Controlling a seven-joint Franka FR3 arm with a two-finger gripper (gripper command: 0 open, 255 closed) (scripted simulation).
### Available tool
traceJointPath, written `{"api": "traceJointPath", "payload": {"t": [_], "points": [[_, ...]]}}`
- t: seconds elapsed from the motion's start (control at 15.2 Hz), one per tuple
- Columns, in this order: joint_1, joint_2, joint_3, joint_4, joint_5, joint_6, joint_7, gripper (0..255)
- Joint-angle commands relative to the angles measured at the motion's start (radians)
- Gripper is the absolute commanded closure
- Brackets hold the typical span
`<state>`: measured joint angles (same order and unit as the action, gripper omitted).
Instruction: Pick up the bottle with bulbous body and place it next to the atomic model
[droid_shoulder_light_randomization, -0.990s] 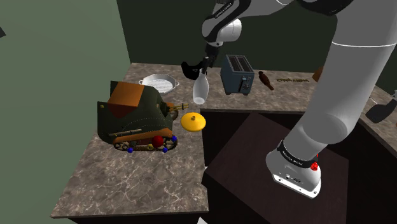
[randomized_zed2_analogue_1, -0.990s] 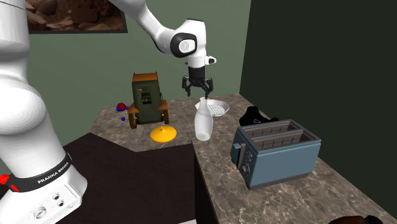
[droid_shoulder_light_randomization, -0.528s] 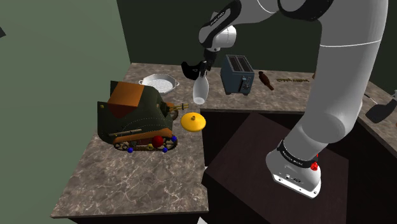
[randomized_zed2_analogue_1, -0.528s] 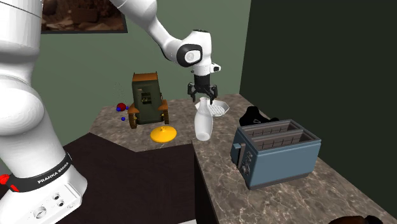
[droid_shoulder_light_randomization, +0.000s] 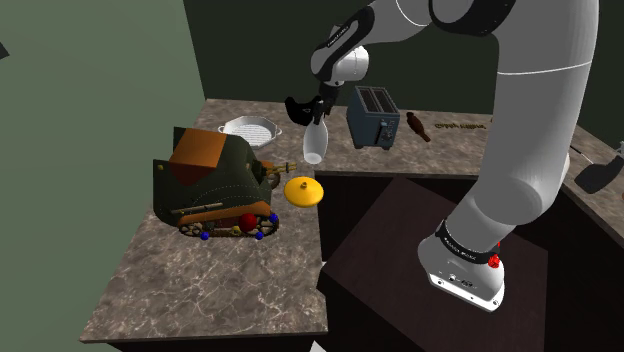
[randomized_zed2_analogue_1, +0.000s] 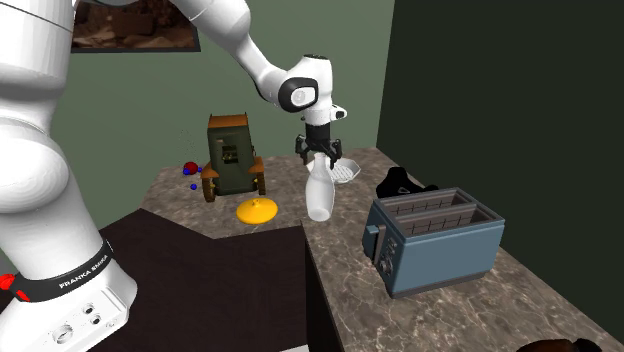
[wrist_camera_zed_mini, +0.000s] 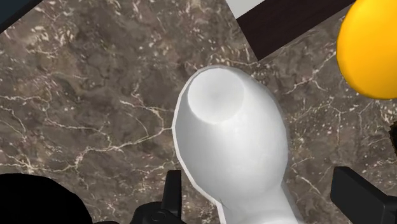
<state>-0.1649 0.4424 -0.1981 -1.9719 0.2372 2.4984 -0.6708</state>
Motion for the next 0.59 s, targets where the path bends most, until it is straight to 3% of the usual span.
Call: {"api": "traceJointPath", "payload": {"t": [0.0,0.07,0.13,0.53], "points": [[0.000,0.000,0.000,0.000,0.000,0.000,0.000,0],[0.000,0.000,0.000,0.000,0.000,0.000,0.000,0],[0.000,0.000,0.000,0.000,0.000,0.000,0.000,255],[0.000,0.000,0.000,0.000,0.000,0.000,0.000,255]]}}
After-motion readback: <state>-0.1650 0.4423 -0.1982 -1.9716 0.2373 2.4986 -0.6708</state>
